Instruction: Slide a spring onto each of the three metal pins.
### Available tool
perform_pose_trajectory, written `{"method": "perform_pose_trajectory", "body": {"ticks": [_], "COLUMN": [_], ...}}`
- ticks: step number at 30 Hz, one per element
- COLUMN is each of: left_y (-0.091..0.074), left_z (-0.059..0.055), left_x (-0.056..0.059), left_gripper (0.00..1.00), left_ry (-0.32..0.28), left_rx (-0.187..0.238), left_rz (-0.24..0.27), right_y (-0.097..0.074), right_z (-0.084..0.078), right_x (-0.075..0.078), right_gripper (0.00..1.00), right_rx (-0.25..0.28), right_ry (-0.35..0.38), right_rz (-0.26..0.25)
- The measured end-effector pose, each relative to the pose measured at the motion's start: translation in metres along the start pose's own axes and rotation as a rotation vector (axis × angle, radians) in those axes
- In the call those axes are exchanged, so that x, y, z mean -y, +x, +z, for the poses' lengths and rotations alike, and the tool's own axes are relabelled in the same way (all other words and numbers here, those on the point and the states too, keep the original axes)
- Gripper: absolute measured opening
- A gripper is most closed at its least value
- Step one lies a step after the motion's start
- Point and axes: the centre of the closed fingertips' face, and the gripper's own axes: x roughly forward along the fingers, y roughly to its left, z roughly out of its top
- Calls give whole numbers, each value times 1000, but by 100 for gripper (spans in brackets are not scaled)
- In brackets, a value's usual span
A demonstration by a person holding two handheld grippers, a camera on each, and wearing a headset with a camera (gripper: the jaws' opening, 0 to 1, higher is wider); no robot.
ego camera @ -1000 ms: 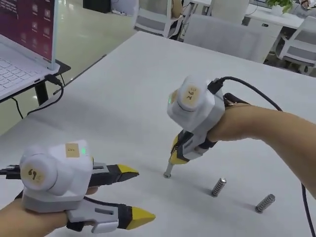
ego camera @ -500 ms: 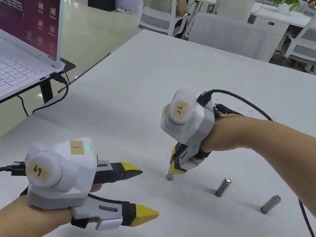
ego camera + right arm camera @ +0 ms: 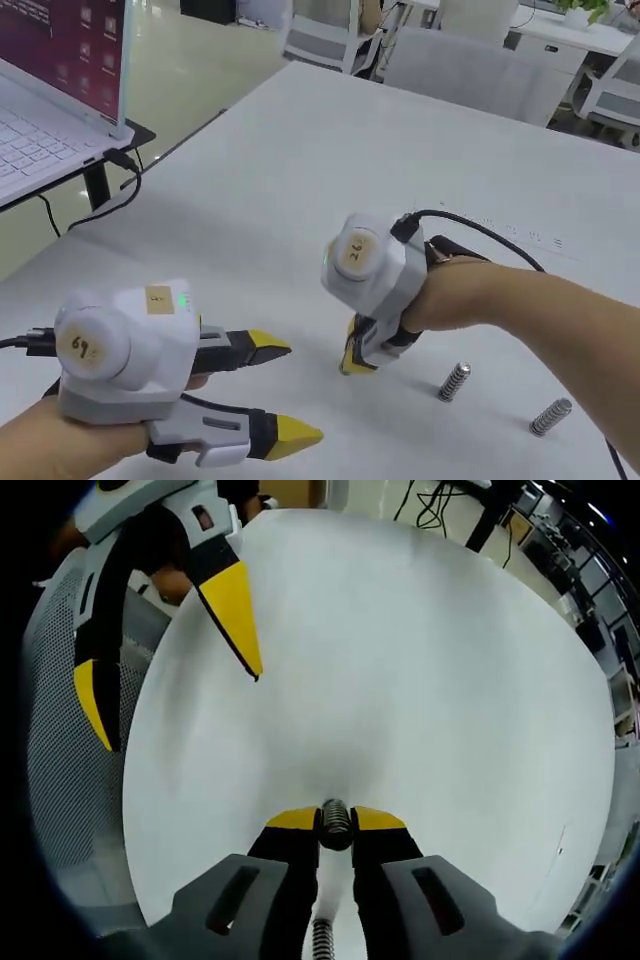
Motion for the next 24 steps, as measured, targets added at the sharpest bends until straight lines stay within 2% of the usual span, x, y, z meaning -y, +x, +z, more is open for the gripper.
{"method": "perform_pose_trajectory", "body": {"ticks": [9, 24], "left_y": [1, 3], "left_z": [0, 3], "left_x": [1, 3], "left_gripper": [47, 48], "left_ry": [2, 13], "left_rx": [-4, -10], "left_rz": [-3, -9], "right_y": [-2, -20], "right_z": [-3, -17], "right_x": [2, 0], "right_gripper": [15, 17], "right_rx": [10, 44], "right_ry": [16, 79], "right_rz": [-10, -36]}}
